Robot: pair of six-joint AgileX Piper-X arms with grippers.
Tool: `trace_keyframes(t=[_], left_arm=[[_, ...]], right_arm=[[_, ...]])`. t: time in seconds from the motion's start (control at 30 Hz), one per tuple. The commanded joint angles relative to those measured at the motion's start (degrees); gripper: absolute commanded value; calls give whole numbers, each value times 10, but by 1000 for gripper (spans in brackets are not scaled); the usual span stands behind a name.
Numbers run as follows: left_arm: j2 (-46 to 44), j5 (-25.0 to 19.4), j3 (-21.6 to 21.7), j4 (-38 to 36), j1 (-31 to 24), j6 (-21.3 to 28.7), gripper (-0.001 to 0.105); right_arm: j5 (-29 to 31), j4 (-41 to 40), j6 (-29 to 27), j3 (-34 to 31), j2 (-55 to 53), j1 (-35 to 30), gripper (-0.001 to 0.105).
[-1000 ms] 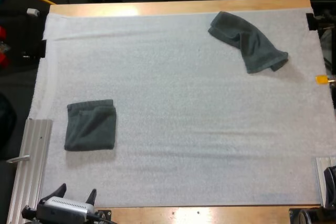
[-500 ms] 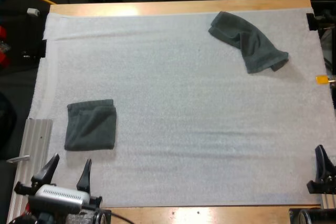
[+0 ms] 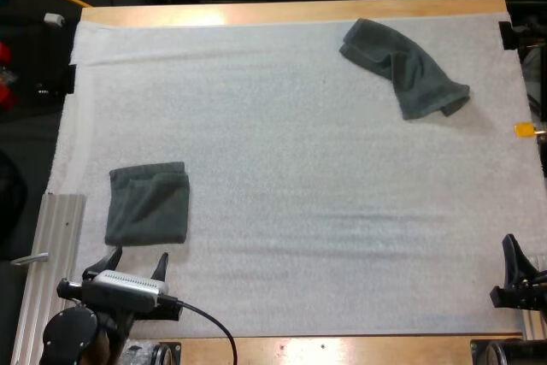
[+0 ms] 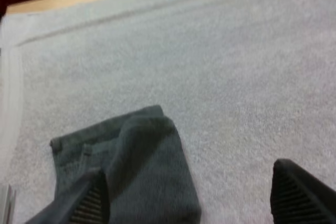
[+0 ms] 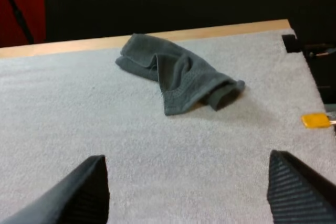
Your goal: Pick towel from pile, fold and stack
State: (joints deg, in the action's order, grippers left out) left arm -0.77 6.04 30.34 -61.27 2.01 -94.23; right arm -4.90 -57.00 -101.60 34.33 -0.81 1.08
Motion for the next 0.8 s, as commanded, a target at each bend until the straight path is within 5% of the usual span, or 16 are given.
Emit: trace_keyframes(t=[0.0, 0.77], left_arm=[[-74, 1, 2, 9, 0, -1, 62], [-79, 1, 0, 13, 0, -1, 62]], right_arm=[[0, 0, -2, -1, -21, -2, 63], [0, -18, 3, -43, -21, -2, 63]])
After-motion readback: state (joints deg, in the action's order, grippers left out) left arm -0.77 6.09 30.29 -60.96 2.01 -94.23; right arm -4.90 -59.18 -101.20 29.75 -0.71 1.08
